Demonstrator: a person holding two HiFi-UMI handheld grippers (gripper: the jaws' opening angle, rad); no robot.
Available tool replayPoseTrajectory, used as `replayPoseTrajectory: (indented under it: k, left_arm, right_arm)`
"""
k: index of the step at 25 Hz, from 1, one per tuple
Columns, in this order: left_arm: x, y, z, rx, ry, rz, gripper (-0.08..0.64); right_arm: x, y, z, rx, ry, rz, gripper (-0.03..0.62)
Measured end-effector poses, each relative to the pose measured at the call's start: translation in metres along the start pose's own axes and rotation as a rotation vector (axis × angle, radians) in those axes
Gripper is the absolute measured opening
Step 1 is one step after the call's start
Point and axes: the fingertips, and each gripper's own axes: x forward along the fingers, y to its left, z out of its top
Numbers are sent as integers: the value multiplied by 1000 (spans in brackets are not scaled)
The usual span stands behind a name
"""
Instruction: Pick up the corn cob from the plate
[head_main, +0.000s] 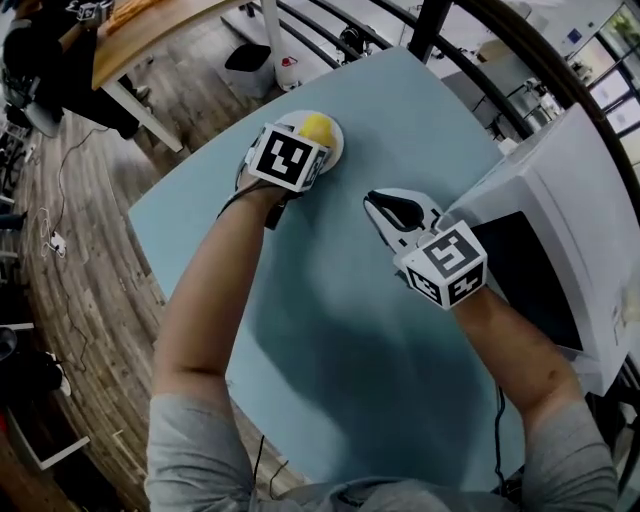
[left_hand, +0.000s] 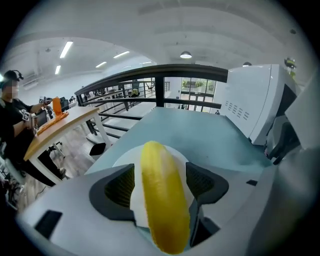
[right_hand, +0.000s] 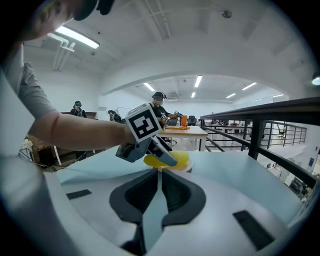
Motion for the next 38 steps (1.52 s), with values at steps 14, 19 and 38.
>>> replayPoseTrajectory:
  k: [14,19,38]
  left_arm:
    - [10,3,-8,-187,-44,-93,259]
    - [-32,-7,38,-157,-109,-108,259]
    - [-234,-97,198,45,-310,-99,259]
  right_arm:
    - [-24,1,17,-40,1,-35,18]
    - [-52,-15,50,6,-20,-101,18]
    - [-228,24,206,-140,-146,-242,18]
